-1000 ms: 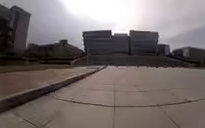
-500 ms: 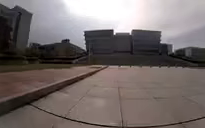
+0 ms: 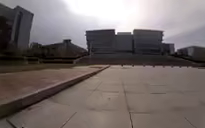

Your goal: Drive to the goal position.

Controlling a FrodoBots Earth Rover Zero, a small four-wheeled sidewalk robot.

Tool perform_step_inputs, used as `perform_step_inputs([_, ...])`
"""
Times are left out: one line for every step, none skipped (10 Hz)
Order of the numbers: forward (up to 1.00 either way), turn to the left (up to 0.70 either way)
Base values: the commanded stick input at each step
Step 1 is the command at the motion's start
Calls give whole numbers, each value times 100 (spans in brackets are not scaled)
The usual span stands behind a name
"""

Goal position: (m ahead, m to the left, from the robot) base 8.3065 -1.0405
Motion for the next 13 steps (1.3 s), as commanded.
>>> perform_step_inputs([100,-27])
perform_step_inputs([100,-27])
perform_step_inputs([100,-27])
perform_step_inputs([100,-27])
perform_step_inputs([100,-27])
perform_step_inputs([100,-27])
perform_step_inputs([100,-27])
perform_step_inputs([100,-9])
perform_step_inputs([100,0])
perform_step_inputs([100,0])
perform_step_inputs([100,0])
perform_step_inputs([100,0])
perform_step_inputs([100,0])
